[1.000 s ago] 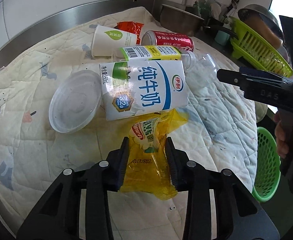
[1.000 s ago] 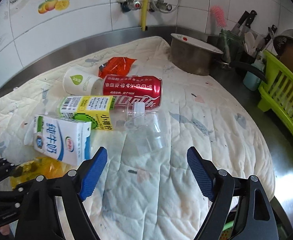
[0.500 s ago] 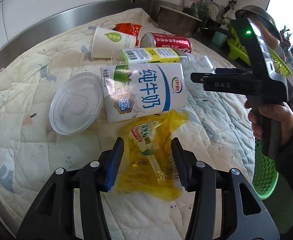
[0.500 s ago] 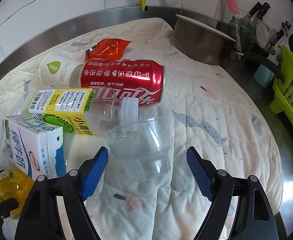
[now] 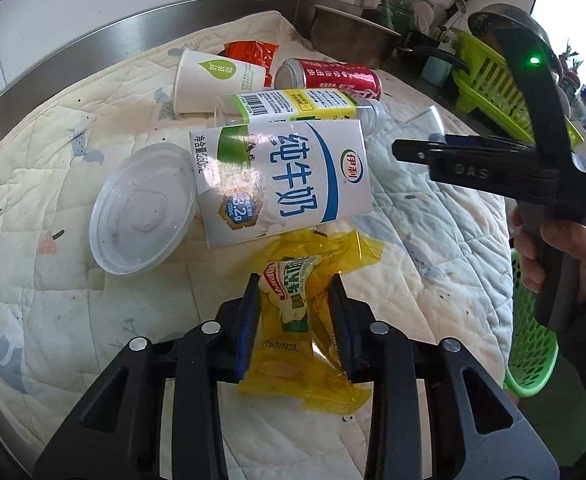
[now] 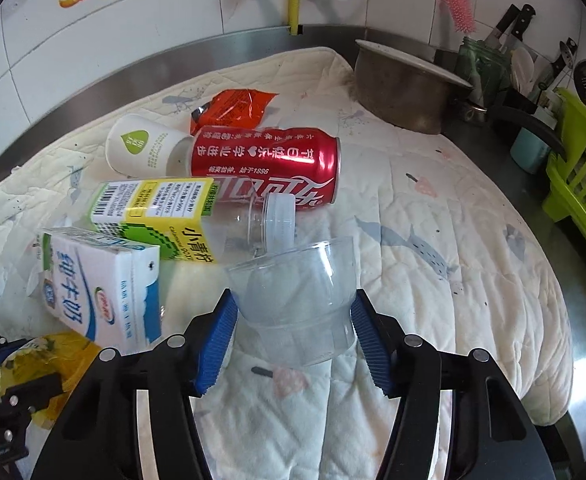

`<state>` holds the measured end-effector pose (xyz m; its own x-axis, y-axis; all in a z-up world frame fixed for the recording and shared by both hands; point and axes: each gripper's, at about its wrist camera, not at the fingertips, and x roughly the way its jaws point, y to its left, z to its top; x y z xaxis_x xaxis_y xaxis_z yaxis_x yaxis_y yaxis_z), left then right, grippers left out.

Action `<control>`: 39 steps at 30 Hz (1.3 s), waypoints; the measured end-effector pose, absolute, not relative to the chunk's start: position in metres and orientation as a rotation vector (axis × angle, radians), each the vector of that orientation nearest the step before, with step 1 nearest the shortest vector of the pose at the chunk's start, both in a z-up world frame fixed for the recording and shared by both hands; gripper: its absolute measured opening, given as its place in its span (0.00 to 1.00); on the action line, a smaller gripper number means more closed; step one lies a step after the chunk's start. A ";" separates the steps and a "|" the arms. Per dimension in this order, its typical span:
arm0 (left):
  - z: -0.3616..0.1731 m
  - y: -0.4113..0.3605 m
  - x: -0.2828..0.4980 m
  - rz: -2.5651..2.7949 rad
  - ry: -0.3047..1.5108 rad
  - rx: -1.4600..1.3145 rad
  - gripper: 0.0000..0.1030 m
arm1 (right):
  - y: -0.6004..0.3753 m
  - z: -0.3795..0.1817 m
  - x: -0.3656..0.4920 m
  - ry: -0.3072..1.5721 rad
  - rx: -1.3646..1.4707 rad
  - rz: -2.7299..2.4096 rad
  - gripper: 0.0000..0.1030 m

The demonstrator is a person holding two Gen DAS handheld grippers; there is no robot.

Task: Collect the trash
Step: 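Grasp the yellow snack wrapper with the left tool while the right tool grasps the clear plastic cup, then carry the clear cup to the basket and release it with the right tool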

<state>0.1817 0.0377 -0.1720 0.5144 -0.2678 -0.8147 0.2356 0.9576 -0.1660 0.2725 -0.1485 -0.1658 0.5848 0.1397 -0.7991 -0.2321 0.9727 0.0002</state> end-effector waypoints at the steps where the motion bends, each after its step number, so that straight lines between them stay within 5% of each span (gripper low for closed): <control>1: -0.171 0.038 0.181 -0.303 0.982 -0.037 0.29 | -0.149 -0.163 0.268 0.915 -0.105 0.218 0.55; 18: -0.117 0.020 0.132 -0.347 0.861 -0.049 0.24 | -0.211 -0.122 0.141 0.833 -0.008 0.134 0.55; 39: -0.096 -0.128 0.076 -0.641 0.827 0.058 0.23 | -0.349 -0.154 0.006 0.909 0.089 -0.167 0.55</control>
<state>0.0762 -0.1279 -0.0961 0.5008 -0.5078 -0.7010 0.5517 0.8113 -0.1935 0.0065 -0.3494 -0.1539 0.6026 -0.1061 -0.7909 0.1814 0.9834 0.0063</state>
